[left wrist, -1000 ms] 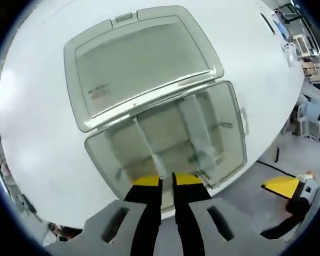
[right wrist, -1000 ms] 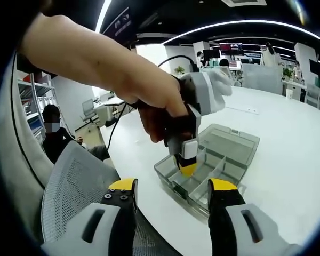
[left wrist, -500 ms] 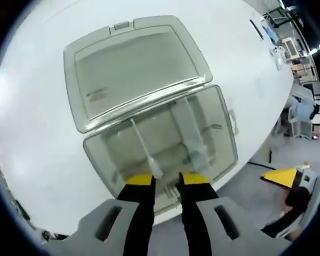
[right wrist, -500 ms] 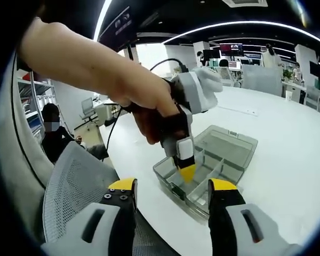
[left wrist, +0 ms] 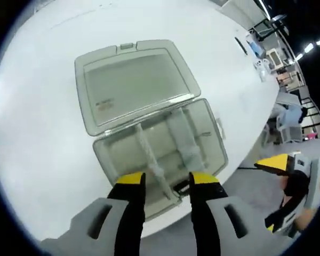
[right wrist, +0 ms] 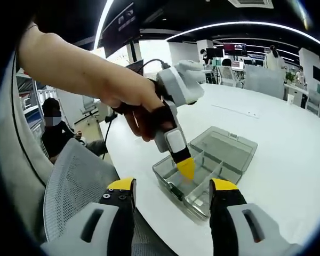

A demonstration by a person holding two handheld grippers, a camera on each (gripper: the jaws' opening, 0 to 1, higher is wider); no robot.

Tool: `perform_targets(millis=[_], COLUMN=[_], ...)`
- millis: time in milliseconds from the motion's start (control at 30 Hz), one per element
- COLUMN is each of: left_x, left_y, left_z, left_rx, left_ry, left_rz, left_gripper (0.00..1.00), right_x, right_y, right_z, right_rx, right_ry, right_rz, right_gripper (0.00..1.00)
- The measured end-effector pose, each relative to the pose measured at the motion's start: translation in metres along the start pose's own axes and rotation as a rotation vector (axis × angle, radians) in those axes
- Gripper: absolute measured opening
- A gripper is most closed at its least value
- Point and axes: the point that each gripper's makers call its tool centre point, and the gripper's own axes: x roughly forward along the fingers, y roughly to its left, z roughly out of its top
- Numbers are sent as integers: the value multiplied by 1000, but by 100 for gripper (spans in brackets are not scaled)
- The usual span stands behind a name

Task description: Insert the divider into the dual guide fixture by aligning both edges with the guide slots and pushing it downward to the bottom, including one-sided entry, uneven engagement, binding, and posture correction.

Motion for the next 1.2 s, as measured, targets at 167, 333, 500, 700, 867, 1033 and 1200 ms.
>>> perform_targets(millis=[167,333,500,700,867,1033,1200], left_x=[-2,-5,-9,-16,-24,-28,-30], left_y=[0,-3,-9,-20,-22,-21,-23], left_z=[-2,0,0,9,10,7,4], left_rx=[38,70,91,172,205,227,293], left_ry=[-71,-147,-196,-306,-346,-391,-437], left_rz=[-24,-56,-84,-121,-140,-156,-169], left_gripper=[37,37,37,37,36,37,37], right_x=[-2,-5,-7,-8,-11,-14,-17], right_y=[-2,-5,-8,-15,-22,-29,-33], right_z=[-2,-4,-5,-7,-10,-13,-19], right_rx=[-10,-20,-31,-49,-67,-79,-95], right_ry=[15,36,52,72,98,116,146], right_rz=[-1,2,4,8,13,14,22], right_gripper=[53,53,53,53,53,53,52])
